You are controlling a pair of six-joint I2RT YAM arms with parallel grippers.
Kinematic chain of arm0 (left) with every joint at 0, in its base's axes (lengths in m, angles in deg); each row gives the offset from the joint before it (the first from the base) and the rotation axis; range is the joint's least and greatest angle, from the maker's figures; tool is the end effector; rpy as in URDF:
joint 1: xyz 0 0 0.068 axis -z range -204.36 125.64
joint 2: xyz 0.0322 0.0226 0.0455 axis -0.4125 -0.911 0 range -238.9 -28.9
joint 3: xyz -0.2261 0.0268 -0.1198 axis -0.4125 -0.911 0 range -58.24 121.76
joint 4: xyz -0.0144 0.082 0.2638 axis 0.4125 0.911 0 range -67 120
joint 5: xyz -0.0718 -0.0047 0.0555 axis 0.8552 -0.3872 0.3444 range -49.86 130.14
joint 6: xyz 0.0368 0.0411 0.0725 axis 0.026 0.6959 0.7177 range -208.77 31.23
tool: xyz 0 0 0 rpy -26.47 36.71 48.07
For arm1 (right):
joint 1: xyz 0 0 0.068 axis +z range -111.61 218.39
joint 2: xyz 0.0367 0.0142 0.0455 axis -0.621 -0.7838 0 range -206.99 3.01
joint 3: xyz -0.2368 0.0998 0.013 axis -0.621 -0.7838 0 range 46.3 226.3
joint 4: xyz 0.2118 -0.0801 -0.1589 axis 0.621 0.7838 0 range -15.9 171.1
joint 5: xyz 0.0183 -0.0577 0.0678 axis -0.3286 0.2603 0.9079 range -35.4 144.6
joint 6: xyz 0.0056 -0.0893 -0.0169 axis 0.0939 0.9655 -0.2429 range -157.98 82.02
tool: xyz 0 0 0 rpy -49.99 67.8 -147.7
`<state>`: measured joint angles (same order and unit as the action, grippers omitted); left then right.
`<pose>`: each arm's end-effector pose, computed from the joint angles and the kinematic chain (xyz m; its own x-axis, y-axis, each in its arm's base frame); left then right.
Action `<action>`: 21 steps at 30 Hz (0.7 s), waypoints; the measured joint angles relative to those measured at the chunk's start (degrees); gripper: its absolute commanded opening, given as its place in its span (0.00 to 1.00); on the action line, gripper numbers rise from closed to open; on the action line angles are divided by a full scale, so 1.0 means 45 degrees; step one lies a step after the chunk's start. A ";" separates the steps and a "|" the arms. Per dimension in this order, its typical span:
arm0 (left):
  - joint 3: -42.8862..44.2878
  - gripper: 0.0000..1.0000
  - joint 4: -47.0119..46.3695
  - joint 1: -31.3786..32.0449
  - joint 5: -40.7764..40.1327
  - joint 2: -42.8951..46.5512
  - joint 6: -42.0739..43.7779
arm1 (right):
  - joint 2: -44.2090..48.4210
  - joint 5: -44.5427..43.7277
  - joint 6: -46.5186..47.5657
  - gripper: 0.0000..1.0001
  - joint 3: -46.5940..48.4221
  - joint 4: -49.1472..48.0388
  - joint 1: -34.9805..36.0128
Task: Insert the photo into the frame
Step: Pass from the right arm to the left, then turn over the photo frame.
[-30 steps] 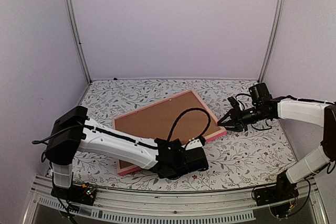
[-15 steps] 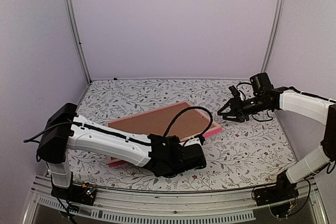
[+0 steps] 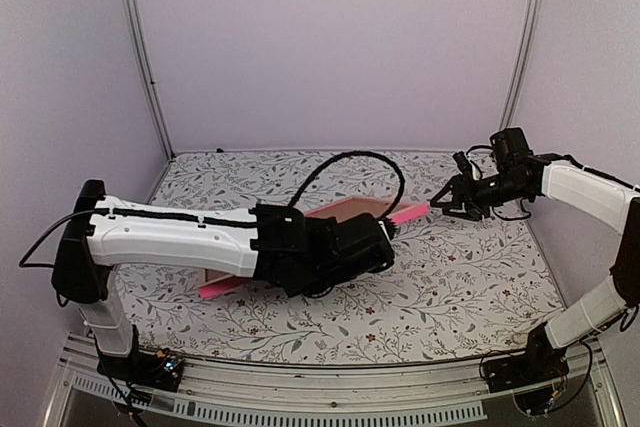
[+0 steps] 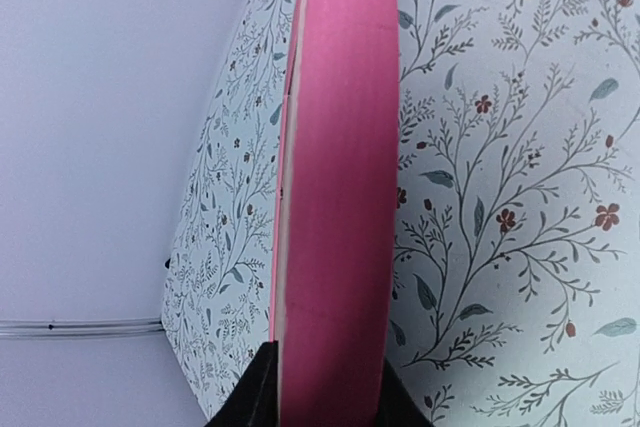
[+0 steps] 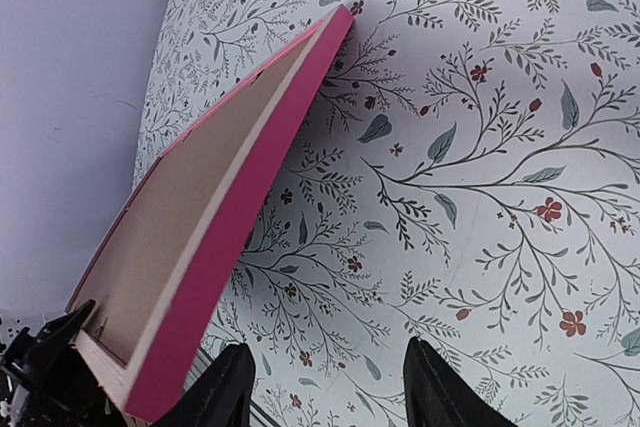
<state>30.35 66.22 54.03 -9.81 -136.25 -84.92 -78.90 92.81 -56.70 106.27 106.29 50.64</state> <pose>0.1456 -0.3987 0.2113 -0.1397 0.8951 -0.4233 0.5685 0.4225 0.7058 0.3124 0.1194 0.2052 -0.9172 0.0590 -0.3941 -0.2392 0.7095 0.6629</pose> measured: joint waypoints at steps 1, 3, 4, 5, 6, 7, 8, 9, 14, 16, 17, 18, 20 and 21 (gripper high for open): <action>0.0355 0.00 0.0185 -0.0117 0.0126 0.0073 0.0117 | 0.0000 -0.0044 0.0044 0.55 0.0000 0.0044 -0.0010; 0.1180 0.00 0.0602 -0.0389 0.0466 0.0223 0.0262 | 0.0000 -0.0092 0.0126 0.55 0.0000 0.0107 -0.0015; 0.1651 0.00 0.0831 -0.0520 0.0675 0.0287 0.0296 | 0.0000 -0.0102 0.0160 0.55 0.0000 0.0131 -0.0024; 0.2113 0.00 0.1054 -0.0656 0.0899 0.0359 0.0296 | 0.0000 -0.0112 0.0185 0.55 0.0000 0.0155 -0.0034; 0.2540 0.00 0.1253 -0.0787 0.1156 0.0423 0.0282 | 0.0000 -0.0121 0.0223 0.55 0.0000 0.0180 -0.0063; 0.2943 0.00 0.1423 -0.0908 0.1413 0.0476 0.0233 | 0.0000 -0.0146 0.0243 0.55 0.0000 0.0189 -0.0083; 0.3371 0.00 0.1603 -0.1035 0.1739 0.0520 0.0160 | 0.0000 -0.0155 0.0277 0.55 -0.0005 0.0194 -0.0102; 0.3818 0.00 0.1783 -0.1180 0.2132 0.0549 0.0068 | 0.0000 -0.0180 0.0325 0.55 0.0000 0.0194 -0.0131; 0.5367 0.00 0.2161 -0.1928 0.4187 0.0767 -0.0520 | 0.0000 -0.0248 0.0427 0.55 -0.0005 0.0194 -0.0204; 0.5848 0.00 0.2331 -0.2327 0.5095 0.0850 -0.0835 | -0.0005 -0.0262 0.0442 0.55 -0.0005 0.0199 -0.0214; 0.6081 0.00 0.2424 -0.2521 0.5493 0.0855 -0.1010 | -0.0005 -0.0262 0.0447 0.55 -0.0005 0.0194 -0.0228; 0.6343 0.00 0.2531 -0.2783 0.6013 0.0855 -0.1190 | -0.0005 -0.0262 0.0447 0.55 -0.0005 0.0194 -0.0228; 0.6625 0.00 0.2555 -0.3361 0.7033 0.0947 -0.1511 | -0.0015 -0.0262 0.0452 0.55 -0.0005 0.0189 -0.0228; 0.6693 0.00 0.2550 -0.3716 0.7587 0.1035 -0.1695 | -0.0029 -0.0262 0.0452 0.55 -0.0005 0.0189 -0.0228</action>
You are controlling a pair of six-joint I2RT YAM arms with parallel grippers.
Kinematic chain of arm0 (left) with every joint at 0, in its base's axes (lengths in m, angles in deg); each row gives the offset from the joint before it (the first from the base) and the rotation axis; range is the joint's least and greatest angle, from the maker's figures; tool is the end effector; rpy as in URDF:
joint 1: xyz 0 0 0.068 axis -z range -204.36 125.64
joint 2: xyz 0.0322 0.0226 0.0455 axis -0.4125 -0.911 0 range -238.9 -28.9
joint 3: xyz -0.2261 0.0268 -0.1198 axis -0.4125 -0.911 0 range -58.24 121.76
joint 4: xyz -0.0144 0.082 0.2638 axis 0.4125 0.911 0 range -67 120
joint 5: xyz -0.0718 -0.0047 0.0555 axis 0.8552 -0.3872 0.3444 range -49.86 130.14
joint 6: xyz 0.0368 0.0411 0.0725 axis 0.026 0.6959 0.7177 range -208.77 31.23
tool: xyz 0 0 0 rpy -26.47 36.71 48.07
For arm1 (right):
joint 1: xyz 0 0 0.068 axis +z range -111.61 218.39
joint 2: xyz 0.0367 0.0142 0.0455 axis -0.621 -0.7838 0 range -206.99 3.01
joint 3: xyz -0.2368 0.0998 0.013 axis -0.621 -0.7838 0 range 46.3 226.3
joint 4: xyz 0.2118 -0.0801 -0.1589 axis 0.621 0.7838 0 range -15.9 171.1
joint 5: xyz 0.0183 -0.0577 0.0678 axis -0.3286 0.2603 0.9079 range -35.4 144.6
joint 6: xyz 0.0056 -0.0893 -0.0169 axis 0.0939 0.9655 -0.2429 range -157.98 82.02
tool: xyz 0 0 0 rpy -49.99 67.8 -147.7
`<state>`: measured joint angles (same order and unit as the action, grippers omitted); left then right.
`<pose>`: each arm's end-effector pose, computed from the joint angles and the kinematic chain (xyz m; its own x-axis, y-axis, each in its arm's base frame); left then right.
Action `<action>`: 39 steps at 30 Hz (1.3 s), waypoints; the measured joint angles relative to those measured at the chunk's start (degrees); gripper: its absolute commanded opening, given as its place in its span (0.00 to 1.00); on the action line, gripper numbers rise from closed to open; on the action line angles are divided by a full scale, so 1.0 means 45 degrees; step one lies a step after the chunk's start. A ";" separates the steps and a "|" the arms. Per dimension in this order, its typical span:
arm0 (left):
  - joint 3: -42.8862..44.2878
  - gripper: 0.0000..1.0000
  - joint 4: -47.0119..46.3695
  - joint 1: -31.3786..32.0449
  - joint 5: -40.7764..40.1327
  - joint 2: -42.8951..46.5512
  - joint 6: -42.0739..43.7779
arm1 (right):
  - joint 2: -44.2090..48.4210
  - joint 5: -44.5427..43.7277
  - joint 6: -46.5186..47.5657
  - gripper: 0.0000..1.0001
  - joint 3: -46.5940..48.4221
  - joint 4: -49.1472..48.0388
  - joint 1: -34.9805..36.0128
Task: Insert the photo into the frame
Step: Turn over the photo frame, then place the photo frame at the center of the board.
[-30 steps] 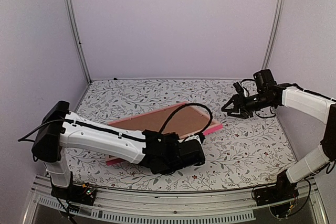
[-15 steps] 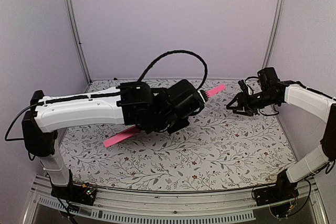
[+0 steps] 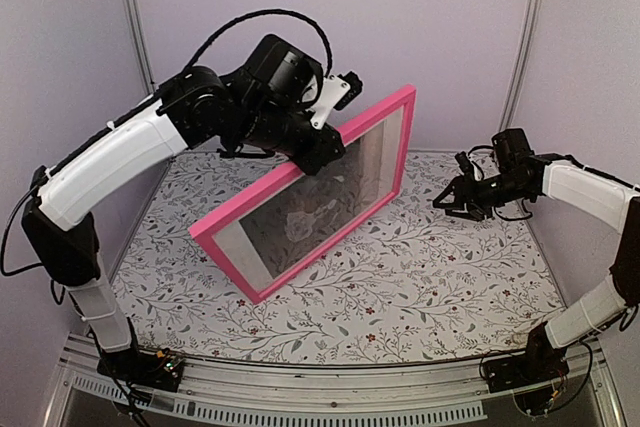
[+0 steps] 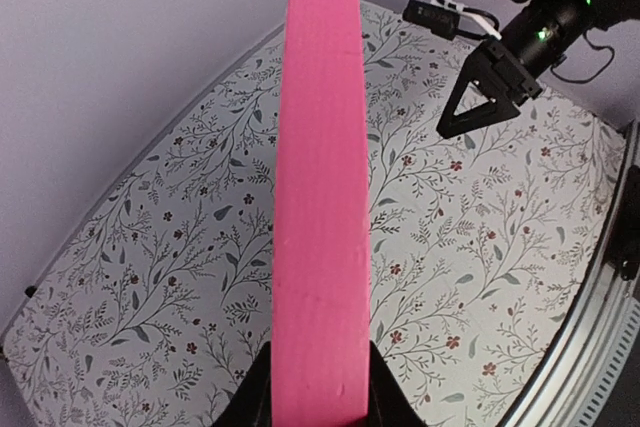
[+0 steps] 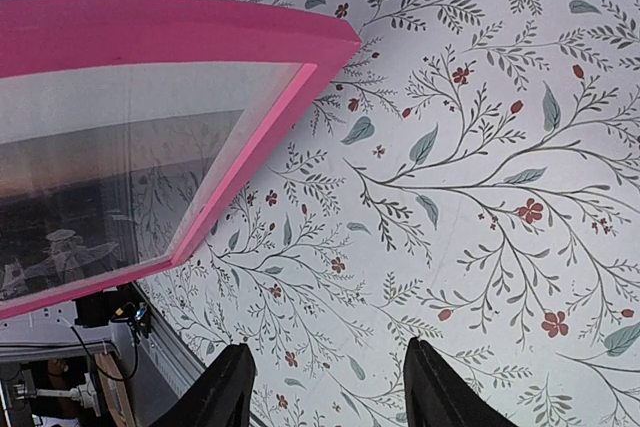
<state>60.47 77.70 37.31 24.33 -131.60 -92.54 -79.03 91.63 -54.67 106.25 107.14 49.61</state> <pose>0.2226 -0.3662 0.3897 -0.3449 0.5068 -0.7901 0.7249 0.6785 0.1188 0.3139 0.1123 0.2023 -0.9125 0.0528 -0.4057 -0.2412 0.7317 0.6376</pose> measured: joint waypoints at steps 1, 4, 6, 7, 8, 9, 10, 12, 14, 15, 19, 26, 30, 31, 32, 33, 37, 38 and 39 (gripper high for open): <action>0.0039 0.00 -0.0029 -0.0374 0.0529 0.0112 -0.0243 | -0.0010 0.0000 -0.0005 0.55 0.0000 0.0000 0.0000; 0.0029 0.00 -0.0189 -0.1685 0.2293 0.0418 -0.1243 | -0.0058 0.0000 -0.0005 0.55 0.0000 0.0000 0.0000; -0.0092 0.00 -0.0486 -0.2458 0.3376 0.0588 -0.1885 | -0.0073 0.0000 -0.0005 0.55 0.0000 0.0000 -0.0005; -0.0282 0.00 -0.0777 -0.2914 0.4007 0.0719 -0.2166 | -0.0073 0.0005 -0.0005 0.55 0.0000 0.0000 -0.0005; -0.0476 0.00 -0.1020 -0.3259 0.4459 0.0850 -0.2453 | -0.0073 0.0005 -0.0005 0.55 0.0000 -0.0005 -0.0005; -0.0811 0.00 -0.1409 -0.3687 0.5008 0.1020 -0.2798 | -0.0073 0.0005 -0.0005 0.55 0.0000 -0.0005 -0.0005; -0.1103 0.00 -0.1729 -0.4017 0.5459 0.1161 -0.3084 | -0.0073 0.0005 -0.0005 0.55 0.0000 -0.0005 -0.0005; -0.2132 0.00 -0.2769 -0.4765 0.6465 0.1554 -0.3876 | -0.0073 0.0005 -0.0005 0.55 0.0000 -0.0005 -0.0005; -0.3225 0.00 -0.3721 -0.5362 0.7257 0.1919 -0.4585 | -0.0073 0.0005 -0.0005 0.55 0.0000 -0.0005 -0.0005; -0.3925 0.00 -0.4333 -0.5668 0.7689 0.2123 -0.5056 | -0.0073 0.0005 -0.0005 0.55 0.0000 -0.0005 -0.0010; -0.6105 0.00 -0.6178 -0.6586 0.8981 0.2482 -0.6547 | -0.0073 0.0015 -0.0005 0.55 0.0000 -0.0005 -0.0010; -0.9403 0.00 -0.9384 -0.7465 0.9938 0.2594 -0.8840 | -0.0097 0.0068 -0.0015 0.55 0.0000 -0.0010 -0.0010; -1.1273 0.00 -1.0977 -0.7786 0.9957 0.3045 -1.0010 | -0.0204 0.0170 -0.0044 0.55 -0.0044 -0.0087 -0.0010; -1.1521 0.00 -1.1162 -0.7825 0.9933 0.3113 -1.0180 | -0.0214 0.0180 -0.0044 0.55 -0.0068 -0.0121 -0.0010; -1.1759 0.00 -1.1414 -0.7854 0.9904 0.3167 -1.0350 | -0.0219 0.0189 -0.0049 0.55 -0.0097 -0.0175 -0.0010; -1.2041 0.00 -1.1725 -0.7868 0.9865 0.3249 -1.0525 | -0.0223 0.0199 -0.0053 0.56 -0.0141 -0.0248 -0.0010; -1.3240 0.00 -1.2954 -0.7878 0.9636 0.3526 -1.1171 | -0.0287 0.0228 -0.0087 0.56 -0.0369 -0.0515 -0.0010; -1.3595 0.00 -1.3274 -0.7883 0.9564 0.3614 -1.1366 | -0.0306 0.0228 -0.0092 0.57 -0.0442 -0.0597 -0.0010; -1.3940 0.00 -1.3566 -0.7883 0.9496 0.3701 -1.1545 | -0.0316 0.0233 -0.0102 0.57 -0.0510 -0.0670 -0.0010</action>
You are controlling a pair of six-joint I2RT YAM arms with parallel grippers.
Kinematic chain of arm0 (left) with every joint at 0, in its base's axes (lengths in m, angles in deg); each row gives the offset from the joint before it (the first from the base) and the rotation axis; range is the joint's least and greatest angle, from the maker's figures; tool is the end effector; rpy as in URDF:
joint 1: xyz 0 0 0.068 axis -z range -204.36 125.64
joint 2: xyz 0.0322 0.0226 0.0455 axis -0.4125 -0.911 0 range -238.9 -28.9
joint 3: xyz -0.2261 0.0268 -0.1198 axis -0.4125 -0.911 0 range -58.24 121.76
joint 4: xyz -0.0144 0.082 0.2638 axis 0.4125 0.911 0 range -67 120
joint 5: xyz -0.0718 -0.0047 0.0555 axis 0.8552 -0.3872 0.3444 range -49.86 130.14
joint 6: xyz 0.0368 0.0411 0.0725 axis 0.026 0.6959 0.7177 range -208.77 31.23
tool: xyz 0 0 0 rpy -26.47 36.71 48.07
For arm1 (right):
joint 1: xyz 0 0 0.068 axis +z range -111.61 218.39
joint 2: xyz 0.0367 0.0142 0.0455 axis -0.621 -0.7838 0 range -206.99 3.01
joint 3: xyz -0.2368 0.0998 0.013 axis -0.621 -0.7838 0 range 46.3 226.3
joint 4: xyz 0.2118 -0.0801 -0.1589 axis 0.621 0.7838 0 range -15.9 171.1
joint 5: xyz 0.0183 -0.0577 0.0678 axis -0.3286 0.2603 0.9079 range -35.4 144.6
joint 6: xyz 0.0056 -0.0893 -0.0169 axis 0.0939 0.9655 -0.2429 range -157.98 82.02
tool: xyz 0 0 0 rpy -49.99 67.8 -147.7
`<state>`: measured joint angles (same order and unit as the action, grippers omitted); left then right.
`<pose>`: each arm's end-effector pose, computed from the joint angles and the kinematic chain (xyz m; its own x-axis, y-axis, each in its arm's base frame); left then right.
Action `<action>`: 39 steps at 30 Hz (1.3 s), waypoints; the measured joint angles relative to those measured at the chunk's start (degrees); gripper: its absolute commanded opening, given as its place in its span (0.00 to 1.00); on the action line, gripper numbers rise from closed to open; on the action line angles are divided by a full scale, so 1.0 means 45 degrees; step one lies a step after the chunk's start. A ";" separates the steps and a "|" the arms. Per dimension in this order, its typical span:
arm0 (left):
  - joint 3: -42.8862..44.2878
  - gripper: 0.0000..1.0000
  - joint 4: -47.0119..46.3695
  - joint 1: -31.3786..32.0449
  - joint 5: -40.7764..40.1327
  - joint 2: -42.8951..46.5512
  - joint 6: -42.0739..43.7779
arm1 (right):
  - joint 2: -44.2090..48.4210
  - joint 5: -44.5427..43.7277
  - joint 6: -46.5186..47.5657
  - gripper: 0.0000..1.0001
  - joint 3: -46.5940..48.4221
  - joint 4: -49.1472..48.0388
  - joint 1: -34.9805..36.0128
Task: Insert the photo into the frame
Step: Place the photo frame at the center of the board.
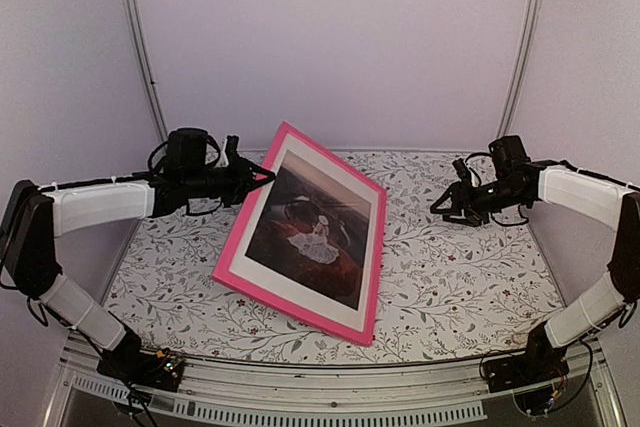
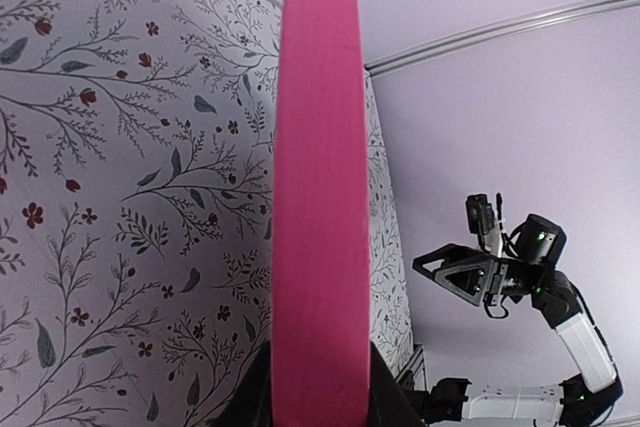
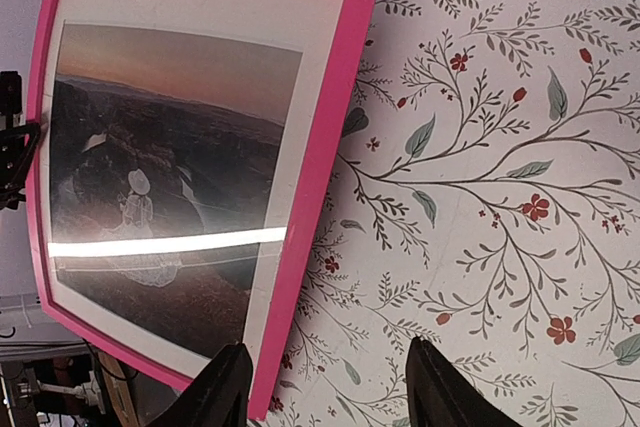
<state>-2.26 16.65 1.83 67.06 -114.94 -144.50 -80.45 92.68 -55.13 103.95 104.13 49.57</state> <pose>0.3366 -0.2068 0.2229 -0.8357 -0.4100 -0.3653 0.1331 0.4942 -0.8591 0.3146 0.1134 0.1858 -0.9209 0.0546 -0.3860 -0.2311 0.7209 0.6533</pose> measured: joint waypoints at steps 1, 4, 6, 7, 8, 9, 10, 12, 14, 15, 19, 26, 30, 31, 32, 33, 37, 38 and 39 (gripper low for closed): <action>-0.0413 0.00 -0.0311 -0.0005 -0.0083 0.0102 -0.0209 | -0.0010 -0.0005 -0.0005 0.57 -0.0083 -0.0078 0.0000; -0.1389 0.02 -0.0937 -0.0005 -0.0223 0.0291 -0.0743 | -0.0029 0.0019 -0.0097 0.57 -0.0262 -0.0330 0.0000; -0.1870 0.05 -0.1229 -0.0005 -0.0277 0.0301 -0.1010 | -0.0063 0.0053 -0.0180 0.57 -0.0374 -0.0544 0.0000; -0.2074 0.06 -0.1413 -0.0005 -0.0277 0.0306 -0.1093 | -0.0078 0.0073 -0.0228 0.57 -0.0447 -0.0661 0.0000; -0.2239 0.08 -0.1598 -0.0005 -0.0277 0.0321 -0.1171 | -0.0092 0.0102 -0.0253 0.57 -0.0500 -0.0738 0.0000; -0.2390 0.09 -0.1787 -0.0005 -0.0277 0.0355 -0.1214 | -0.0117 0.0136 -0.0291 0.57 -0.0554 -0.0826 0.0000; -0.2497 0.11 -0.1885 -0.0005 -0.0282 0.0403 -0.1258 | -0.0146 0.0160 -0.0325 0.57 -0.0597 -0.0889 0.0000; -0.2744 0.18 -0.2098 -0.0005 -0.0287 0.0495 -0.1321 | -0.0219 0.0262 -0.0379 0.57 -0.0733 -0.1112 0.0000; -0.2987 0.25 -0.2259 -0.0005 -0.0291 0.0568 -0.1355 | -0.0262 0.0321 -0.0427 0.57 -0.0855 -0.1258 0.0000; -0.3070 0.28 -0.2317 -0.0005 -0.0287 0.0607 -0.1360 | -0.0282 0.0335 -0.0471 0.57 -0.0923 -0.1331 0.0000; -0.3313 0.47 -0.2346 -0.0005 -0.0287 0.0738 -0.1248 | -0.0316 0.0369 -0.0559 0.57 -0.1141 -0.1564 0.0000; -0.4216 0.75 -0.2467 -0.0005 -0.0180 0.0874 -0.0962 | -0.0471 0.0481 -0.0636 0.57 -0.1413 -0.1909 0.0005; -0.4687 0.77 -0.2137 -0.0005 -0.0194 0.0874 -0.0505 | -0.0520 0.0593 -0.0665 0.58 -0.1477 -0.1991 0.0015; -0.4721 0.77 -0.1953 -0.0005 -0.0214 0.0874 -0.0311 | -0.0544 0.0617 -0.0665 0.58 -0.1477 -0.2025 0.0024; -0.4736 0.77 -0.1768 -0.0005 -0.0243 0.0874 -0.0121 | -0.0578 0.0627 -0.0665 0.58 -0.1477 -0.2074 0.0044; -0.4736 0.77 -0.1608 -0.0005 -0.0291 0.0869 0.0073 | -0.0627 0.0636 -0.0665 0.58 -0.1477 -0.2118 0.0068; -0.4745 0.77 -0.1054 -0.0005 -0.0588 0.0850 0.0865 | -0.0850 0.0661 -0.0670 0.58 -0.1477 -0.2220 0.0189; -0.4770 0.77 -0.0986 -0.0005 -0.0675 0.0826 0.1039 | -0.0903 0.0665 -0.0670 0.58 -0.1477 -0.2234 0.0219; -0.4813 0.78 -0.0903 -0.0005 -0.0797 0.0777 0.1229 | -0.0967 0.0661 -0.0685 0.58 -0.1477 -0.2244 0.0257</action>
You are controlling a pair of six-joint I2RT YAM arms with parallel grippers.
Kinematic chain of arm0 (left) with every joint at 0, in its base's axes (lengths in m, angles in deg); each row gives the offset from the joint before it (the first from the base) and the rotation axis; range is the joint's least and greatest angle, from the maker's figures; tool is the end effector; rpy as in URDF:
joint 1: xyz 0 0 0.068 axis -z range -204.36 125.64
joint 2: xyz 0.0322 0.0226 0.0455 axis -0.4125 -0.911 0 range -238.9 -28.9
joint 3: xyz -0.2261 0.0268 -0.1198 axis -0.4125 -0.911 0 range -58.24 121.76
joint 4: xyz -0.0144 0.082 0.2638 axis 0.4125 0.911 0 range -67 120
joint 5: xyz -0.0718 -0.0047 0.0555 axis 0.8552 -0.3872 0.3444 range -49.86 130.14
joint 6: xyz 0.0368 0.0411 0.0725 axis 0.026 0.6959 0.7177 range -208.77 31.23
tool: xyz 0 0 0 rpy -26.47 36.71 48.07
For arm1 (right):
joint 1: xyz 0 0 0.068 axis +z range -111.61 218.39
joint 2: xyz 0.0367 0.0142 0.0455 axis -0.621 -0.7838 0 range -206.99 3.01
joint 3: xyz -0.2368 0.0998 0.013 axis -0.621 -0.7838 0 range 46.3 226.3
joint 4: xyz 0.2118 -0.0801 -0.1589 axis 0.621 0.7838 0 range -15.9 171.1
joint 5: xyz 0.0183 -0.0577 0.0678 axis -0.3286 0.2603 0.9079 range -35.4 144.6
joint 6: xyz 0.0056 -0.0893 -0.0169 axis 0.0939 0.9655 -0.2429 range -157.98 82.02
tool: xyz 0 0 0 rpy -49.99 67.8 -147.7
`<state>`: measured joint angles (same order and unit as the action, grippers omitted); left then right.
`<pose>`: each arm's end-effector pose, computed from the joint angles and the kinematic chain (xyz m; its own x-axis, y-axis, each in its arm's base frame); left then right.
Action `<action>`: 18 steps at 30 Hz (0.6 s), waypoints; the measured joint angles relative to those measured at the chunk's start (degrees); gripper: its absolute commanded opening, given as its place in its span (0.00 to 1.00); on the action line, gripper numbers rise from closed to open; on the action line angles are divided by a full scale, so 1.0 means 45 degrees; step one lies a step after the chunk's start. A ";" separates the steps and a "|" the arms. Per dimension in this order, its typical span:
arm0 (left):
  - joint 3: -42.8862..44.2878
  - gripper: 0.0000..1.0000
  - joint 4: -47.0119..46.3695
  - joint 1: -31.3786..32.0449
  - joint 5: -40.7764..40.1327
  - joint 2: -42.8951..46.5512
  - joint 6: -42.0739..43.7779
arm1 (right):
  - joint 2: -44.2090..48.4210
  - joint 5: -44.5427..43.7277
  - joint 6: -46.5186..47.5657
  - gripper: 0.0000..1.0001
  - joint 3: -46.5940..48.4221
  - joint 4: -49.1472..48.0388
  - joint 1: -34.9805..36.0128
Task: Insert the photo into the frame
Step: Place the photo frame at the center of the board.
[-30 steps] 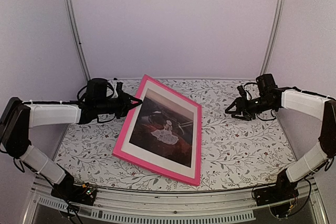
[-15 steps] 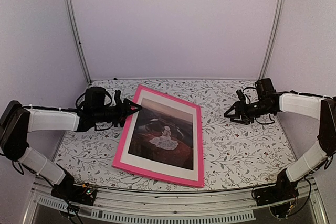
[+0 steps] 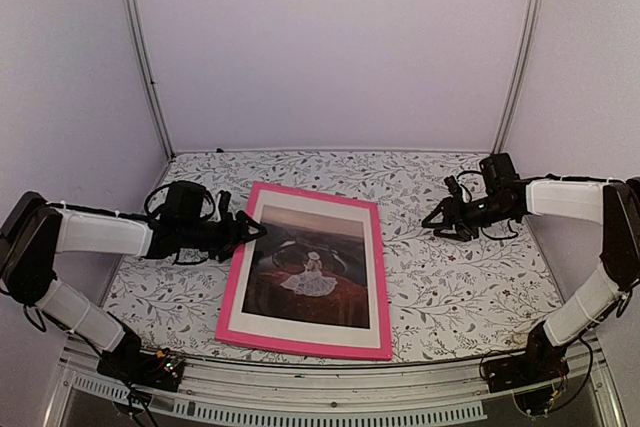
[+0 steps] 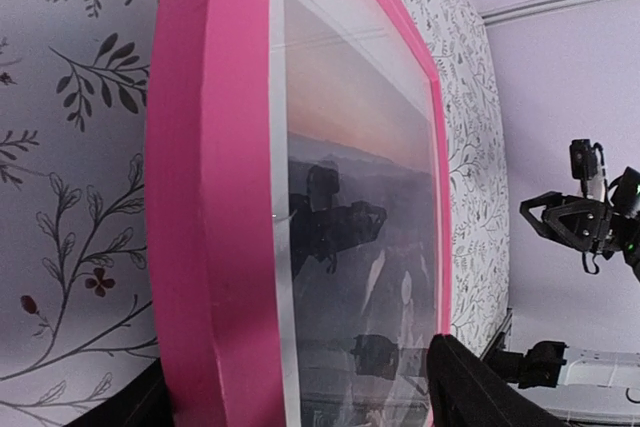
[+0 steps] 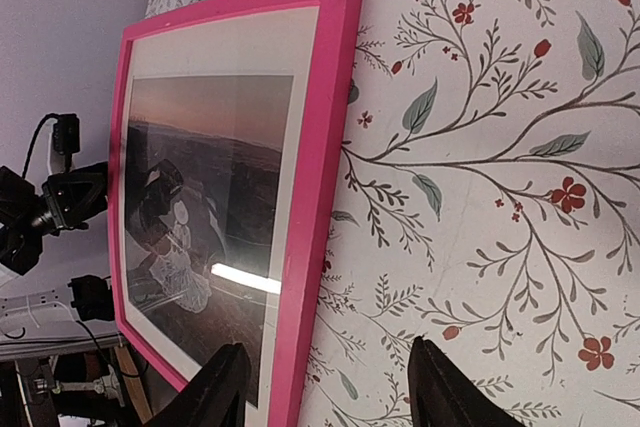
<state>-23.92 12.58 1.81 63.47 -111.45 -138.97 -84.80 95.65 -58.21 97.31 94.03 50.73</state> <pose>0.2767 -0.1721 0.1132 -0.8791 -0.3539 -0.3194 0.0165 0.6470 -0.7623 0.3109 0.1228 0.1396 -0.9438 0.0605 -0.3248 -0.1990 0.6807 0.7050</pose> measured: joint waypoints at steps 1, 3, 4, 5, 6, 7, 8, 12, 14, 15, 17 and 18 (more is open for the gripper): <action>-0.0029 0.78 0.0058 0.0000 -0.0078 -0.0034 0.0136 | -0.0049 0.0005 -0.0019 0.58 0.0000 -0.0019 0.0024; -0.0136 0.78 0.0233 0.0000 -0.0291 -0.0160 0.0432 | -0.0155 0.0000 -0.0024 0.58 0.0000 -0.0068 0.0073; -0.0189 0.78 0.0306 0.0000 -0.0364 -0.0219 0.0525 | -0.0204 0.0000 -0.0029 0.58 0.0000 -0.0073 0.0087; -0.0272 0.78 0.0359 0.0000 -0.0442 -0.0296 0.0646 | -0.0223 0.0000 -0.0029 0.58 0.0000 -0.0073 0.0092; -0.0335 0.78 0.0418 0.0000 -0.0500 -0.0369 0.0733 | -0.0248 0.0000 -0.0029 0.58 0.0000 -0.0087 0.0092; -0.0369 0.78 0.0471 0.0000 -0.0544 -0.0442 0.0806 | -0.0267 0.0000 -0.0029 0.58 0.0000 -0.0097 0.0092; -0.0423 0.78 0.0495 0.0000 -0.0602 -0.0539 0.0884 | -0.0287 0.0000 -0.0024 0.58 0.0000 -0.0112 0.0092; -0.0597 0.79 0.0515 0.0000 -0.0792 -0.0763 0.1151 | -0.0340 -0.0005 -0.0024 0.58 0.0000 -0.0170 0.0092; -0.0665 0.79 0.0631 0.0000 -0.0996 -0.0772 0.1321 | -0.0359 -0.0010 -0.0019 0.58 0.0000 -0.0170 0.0092; -0.0670 0.79 0.0733 0.0000 -0.1132 -0.0772 0.1413 | -0.0359 -0.0034 -0.0019 0.58 0.0000 -0.0170 0.0097; -0.0670 0.80 0.0923 0.0000 -0.1438 -0.0699 0.1627 | -0.0359 -0.0151 -0.0010 0.60 0.0000 -0.0155 0.0121; -0.0670 0.80 0.1030 0.0000 -0.1656 -0.0539 0.1763 | -0.0359 -0.0311 0.0019 0.61 0.0000 -0.0131 0.0155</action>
<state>-26.93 17.22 1.81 56.02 -113.87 -131.03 -86.41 94.25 -58.12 97.31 93.44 51.43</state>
